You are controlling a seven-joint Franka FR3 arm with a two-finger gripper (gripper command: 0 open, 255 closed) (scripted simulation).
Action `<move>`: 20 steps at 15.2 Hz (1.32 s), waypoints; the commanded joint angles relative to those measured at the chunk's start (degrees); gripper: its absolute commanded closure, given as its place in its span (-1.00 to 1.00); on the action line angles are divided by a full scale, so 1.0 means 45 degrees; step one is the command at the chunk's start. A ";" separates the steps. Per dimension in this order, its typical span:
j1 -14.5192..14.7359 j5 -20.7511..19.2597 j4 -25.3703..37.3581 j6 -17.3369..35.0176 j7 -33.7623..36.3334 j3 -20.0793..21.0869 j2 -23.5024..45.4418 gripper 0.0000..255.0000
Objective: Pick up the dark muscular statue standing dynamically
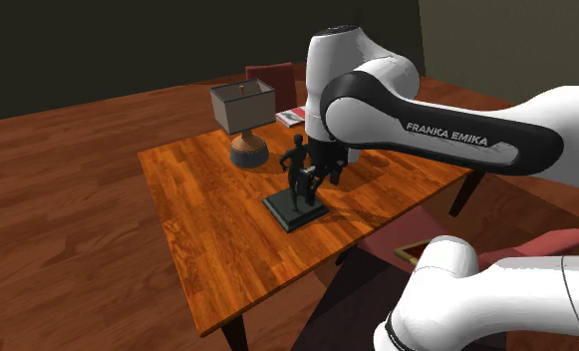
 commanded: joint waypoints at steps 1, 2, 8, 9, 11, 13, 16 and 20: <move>0.0000 0.0000 0.0000 0.0000 0.0000 0.0000 0.0000 -1.00; -0.0094 -0.0139 0.0191 0.0235 -0.0106 -0.0147 0.0349 -1.00; -0.0572 -0.0785 0.1605 0.1470 -0.0695 -0.1003 0.2505 -1.00; -0.0639 -0.0860 0.1884 0.1644 -0.0790 -0.1141 0.2872 -1.00; -0.0763 -0.0981 0.2480 0.1963 -0.0981 -0.1415 0.3613 -1.00; -0.0877 -0.1062 0.3125 0.2243 -0.1175 -0.1685 0.4360 -1.00; -0.1036 -0.1104 0.4187 0.2585 -0.1478 -0.2084 0.5498 -1.00; -0.1238 -0.1004 0.5790 0.2890 -0.1914 -0.2611 0.7056 -1.00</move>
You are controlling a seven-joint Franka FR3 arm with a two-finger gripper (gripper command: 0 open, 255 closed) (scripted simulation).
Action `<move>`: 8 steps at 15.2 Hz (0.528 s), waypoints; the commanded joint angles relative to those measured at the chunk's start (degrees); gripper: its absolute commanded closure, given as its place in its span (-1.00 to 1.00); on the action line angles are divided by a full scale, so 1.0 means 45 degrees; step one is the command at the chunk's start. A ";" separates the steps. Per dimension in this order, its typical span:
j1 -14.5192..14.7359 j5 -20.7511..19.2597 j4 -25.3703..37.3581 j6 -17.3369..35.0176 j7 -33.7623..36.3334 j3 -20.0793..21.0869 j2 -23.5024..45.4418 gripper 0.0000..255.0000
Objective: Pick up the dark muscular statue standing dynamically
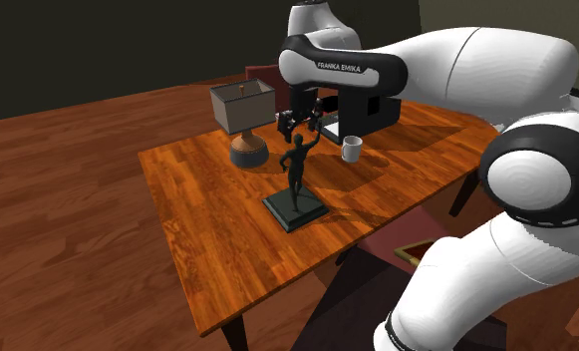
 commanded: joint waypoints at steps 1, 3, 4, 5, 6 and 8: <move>-0.0124 0.0077 0.0827 0.0133 -0.0263 -0.0283 0.0773 -1.00; -0.0165 0.0109 0.0912 0.0329 -0.0325 -0.0363 0.1001 -1.00; -0.0169 0.0101 0.0719 0.0502 -0.0314 -0.0366 0.0980 -1.00; -0.0172 0.0093 0.0529 0.0674 -0.0302 -0.0369 0.0962 -1.00; -0.0176 0.0085 0.0342 0.0845 -0.0292 -0.0373 0.0947 -1.00; -0.0183 0.0071 -0.0022 0.1188 -0.0271 -0.0381 0.0925 -1.00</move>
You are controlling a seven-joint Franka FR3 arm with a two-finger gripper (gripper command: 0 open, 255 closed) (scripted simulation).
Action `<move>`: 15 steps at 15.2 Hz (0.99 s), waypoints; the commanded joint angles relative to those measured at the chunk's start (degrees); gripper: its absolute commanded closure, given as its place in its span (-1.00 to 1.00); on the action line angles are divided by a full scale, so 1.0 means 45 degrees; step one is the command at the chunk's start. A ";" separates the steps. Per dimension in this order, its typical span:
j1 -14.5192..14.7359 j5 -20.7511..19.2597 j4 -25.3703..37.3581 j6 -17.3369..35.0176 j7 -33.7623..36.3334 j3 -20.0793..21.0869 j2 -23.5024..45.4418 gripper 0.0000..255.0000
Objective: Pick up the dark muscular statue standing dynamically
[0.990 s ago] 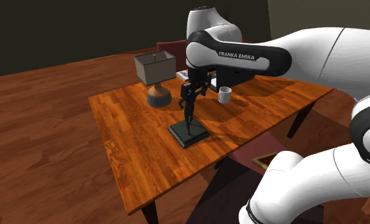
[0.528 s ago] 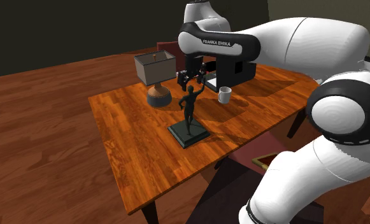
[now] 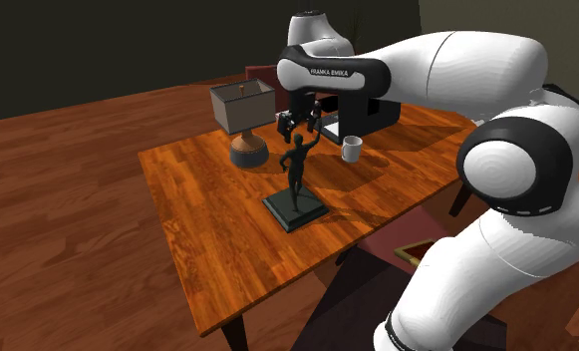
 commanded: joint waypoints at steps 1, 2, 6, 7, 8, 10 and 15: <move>-0.0010 -0.0004 -0.0311 0.0345 0.0001 -0.0020 0.0024 -1.00; -0.0012 -0.0008 -0.0416 0.0443 0.0007 -0.0023 0.0018 -1.00; -0.0009 -0.0007 -0.0417 0.0445 0.0014 -0.0018 0.0020 1.00; -0.0009 -0.0007 -0.0413 0.0444 0.0015 -0.0018 0.0022 1.00; -0.0008 -0.0006 -0.0411 0.0442 0.0016 -0.0017 0.0023 1.00; -0.0008 -0.0007 -0.0412 0.0441 0.0018 -0.0016 0.0020 1.00; -0.0005 0.0005 -0.0061 0.0101 -0.0012 -0.0014 0.0031 1.00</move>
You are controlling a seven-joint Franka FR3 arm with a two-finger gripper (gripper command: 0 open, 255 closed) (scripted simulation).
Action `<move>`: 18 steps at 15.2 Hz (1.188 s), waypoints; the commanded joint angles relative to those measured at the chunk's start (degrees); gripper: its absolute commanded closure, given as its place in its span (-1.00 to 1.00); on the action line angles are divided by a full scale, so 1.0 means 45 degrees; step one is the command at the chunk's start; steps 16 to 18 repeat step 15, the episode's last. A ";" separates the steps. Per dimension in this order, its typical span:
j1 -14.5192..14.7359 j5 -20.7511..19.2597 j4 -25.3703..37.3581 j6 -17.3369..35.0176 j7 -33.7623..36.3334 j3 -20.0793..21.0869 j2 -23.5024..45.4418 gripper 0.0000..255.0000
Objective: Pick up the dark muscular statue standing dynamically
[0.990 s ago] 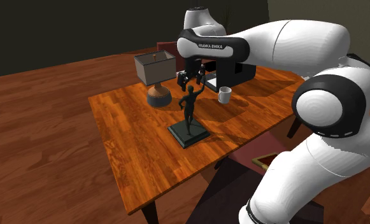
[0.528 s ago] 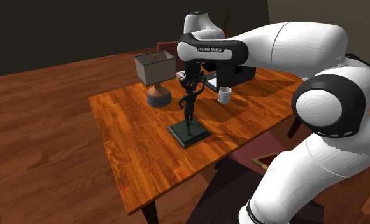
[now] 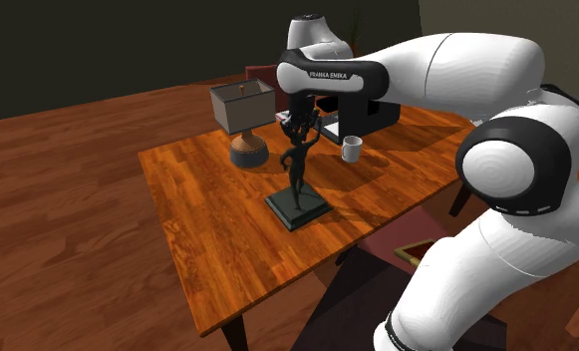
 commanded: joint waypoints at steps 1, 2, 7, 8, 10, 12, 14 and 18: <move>0.0003 0.0008 0.0301 -0.0287 -0.0024 0.0004 0.0003 1.00; 0.0006 0.0015 0.0486 -0.0458 -0.0034 0.0008 0.0016 1.00; 0.0024 0.0059 0.1459 -0.1321 -0.0094 0.0022 0.0128 1.00; 0.0027 0.0069 0.1664 -0.1494 -0.0107 0.0024 0.0159 1.00; 0.0032 0.0090 0.2084 -0.1844 -0.0135 0.0026 0.0231 1.00; 0.0038 0.0113 0.2520 -0.2195 -0.0164 0.0026 0.0315 1.00; 0.0040 0.0126 0.2774 -0.2399 -0.0182 0.0025 0.0367 1.00; 0.0040 0.0127 0.2776 -0.2399 -0.0182 0.0025 0.0368 1.00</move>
